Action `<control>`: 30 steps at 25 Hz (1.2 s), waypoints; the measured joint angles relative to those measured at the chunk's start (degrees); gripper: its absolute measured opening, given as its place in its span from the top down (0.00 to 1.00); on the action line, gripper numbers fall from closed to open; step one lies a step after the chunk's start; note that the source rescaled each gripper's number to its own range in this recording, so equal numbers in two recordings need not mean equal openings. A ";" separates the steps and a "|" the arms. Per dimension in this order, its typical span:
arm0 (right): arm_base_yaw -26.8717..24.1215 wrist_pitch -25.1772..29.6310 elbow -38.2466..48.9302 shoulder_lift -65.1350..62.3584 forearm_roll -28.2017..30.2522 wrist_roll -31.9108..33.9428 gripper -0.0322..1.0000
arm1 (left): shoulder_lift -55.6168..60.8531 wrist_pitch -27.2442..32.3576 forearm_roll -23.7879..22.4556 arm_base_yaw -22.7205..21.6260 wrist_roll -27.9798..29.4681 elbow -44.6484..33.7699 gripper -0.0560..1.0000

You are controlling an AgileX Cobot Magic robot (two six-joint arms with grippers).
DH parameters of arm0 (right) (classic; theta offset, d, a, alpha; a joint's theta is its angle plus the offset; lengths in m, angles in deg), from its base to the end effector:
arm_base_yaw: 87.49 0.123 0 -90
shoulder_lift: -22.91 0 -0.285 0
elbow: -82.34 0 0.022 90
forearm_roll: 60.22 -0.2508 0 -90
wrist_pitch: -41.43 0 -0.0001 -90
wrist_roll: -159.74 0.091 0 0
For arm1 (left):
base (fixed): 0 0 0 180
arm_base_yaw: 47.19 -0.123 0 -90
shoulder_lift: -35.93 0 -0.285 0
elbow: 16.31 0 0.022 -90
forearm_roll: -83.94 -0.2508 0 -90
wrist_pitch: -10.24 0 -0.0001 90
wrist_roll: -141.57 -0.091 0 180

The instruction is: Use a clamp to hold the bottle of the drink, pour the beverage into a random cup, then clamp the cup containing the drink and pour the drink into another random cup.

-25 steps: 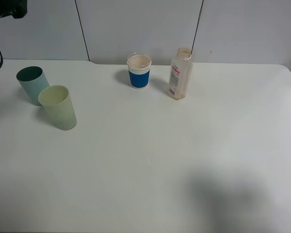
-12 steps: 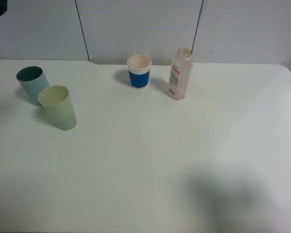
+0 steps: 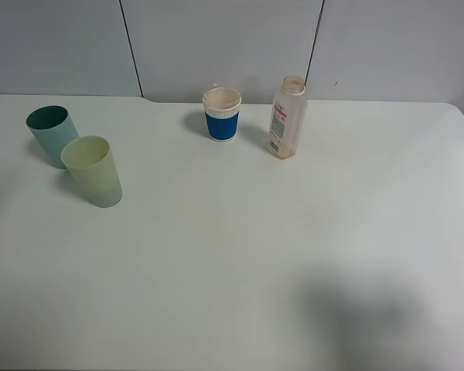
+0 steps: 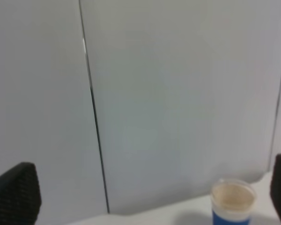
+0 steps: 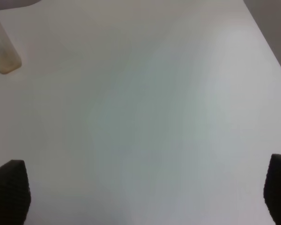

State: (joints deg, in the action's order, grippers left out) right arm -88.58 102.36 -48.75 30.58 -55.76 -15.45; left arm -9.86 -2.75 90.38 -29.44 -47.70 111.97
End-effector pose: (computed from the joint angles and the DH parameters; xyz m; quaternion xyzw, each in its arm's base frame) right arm -0.0048 -0.0061 0.2756 0.0454 0.8531 -0.0220 0.5193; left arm 0.1372 -0.0415 0.3248 0.1120 0.6636 -0.0866 0.7345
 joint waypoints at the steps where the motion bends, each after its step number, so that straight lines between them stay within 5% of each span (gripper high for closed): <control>1: 0.00 0.00 0.00 0.00 0.00 0.00 0.00 | 0.00 0.00 0.00 0.00 0.00 0.00 0.01; 10: 0.00 0.00 0.00 0.00 0.00 0.00 0.00 | 12.64 23.01 -2.26 -3.49 6.18 0.00 0.00; 18: 0.00 0.00 0.00 0.00 0.00 0.00 0.00 | 19.99 34.59 -4.77 -6.13 10.36 0.00 0.00; 23: 0.00 0.00 0.00 0.00 0.00 0.00 0.00 | 24.04 48.63 -5.51 -7.89 10.68 3.83 0.00; 24: 0.00 0.00 0.00 0.00 0.00 0.00 0.00 | 25.14 55.32 -6.44 -8.34 10.68 6.42 0.00; 30: 0.00 0.00 0.00 0.00 0.00 0.00 0.00 | 27.45 66.53 -7.41 -8.38 10.68 8.67 0.00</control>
State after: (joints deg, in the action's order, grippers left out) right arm -88.58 102.36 -48.75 30.58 -55.76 -15.45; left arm 17.60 63.78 82.97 -37.82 -37.03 120.64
